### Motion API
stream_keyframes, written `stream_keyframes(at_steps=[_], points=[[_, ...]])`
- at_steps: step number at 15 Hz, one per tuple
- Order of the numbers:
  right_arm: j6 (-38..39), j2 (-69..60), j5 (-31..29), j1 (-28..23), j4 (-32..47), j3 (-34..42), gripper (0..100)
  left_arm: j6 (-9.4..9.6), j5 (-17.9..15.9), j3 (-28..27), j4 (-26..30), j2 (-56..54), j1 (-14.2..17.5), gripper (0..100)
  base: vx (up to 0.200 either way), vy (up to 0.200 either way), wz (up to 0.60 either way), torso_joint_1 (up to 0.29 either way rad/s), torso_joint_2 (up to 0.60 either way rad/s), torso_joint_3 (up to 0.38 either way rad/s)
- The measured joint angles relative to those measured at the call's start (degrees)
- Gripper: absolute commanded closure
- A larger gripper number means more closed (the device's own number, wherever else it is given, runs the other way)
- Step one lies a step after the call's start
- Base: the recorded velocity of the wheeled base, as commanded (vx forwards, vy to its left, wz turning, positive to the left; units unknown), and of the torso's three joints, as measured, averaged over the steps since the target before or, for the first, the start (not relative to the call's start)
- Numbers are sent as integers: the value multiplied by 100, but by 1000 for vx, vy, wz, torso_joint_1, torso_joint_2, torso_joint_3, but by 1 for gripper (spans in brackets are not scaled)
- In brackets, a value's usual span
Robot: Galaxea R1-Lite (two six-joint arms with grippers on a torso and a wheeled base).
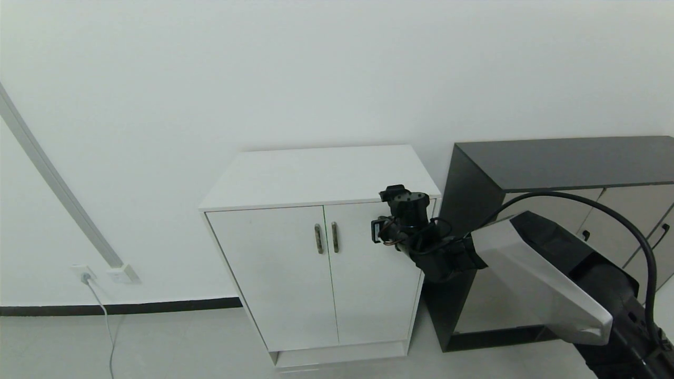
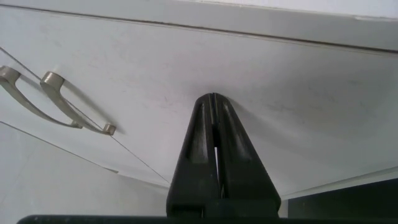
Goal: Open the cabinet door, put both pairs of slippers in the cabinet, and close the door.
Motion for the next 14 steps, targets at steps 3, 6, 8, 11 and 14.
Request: stream_keyframes(at_steps=[3,6,8,11,14], points=[[2,6,-2,9,4,-11,100,-2,0,0,0,0,0,100,0,0,0,0,0,0],[13,-62,-2,24,-11,182,100,-2,0,0,0,0,0,100,0,0,0,0,0,0],[16,-262,-13,33,-216,573,100,-2,-1,0,0,0,0,100,0,0,0,0,0,0],[18,-741,-29,22,-605,1384,100,-2,0,0,0,0,0,100,0,0,0,0,0,0],[18,-1381,-35,-124,-1253,2698,100,0,-1,0,0,0,0,100,0,0,0,0,0,0]])
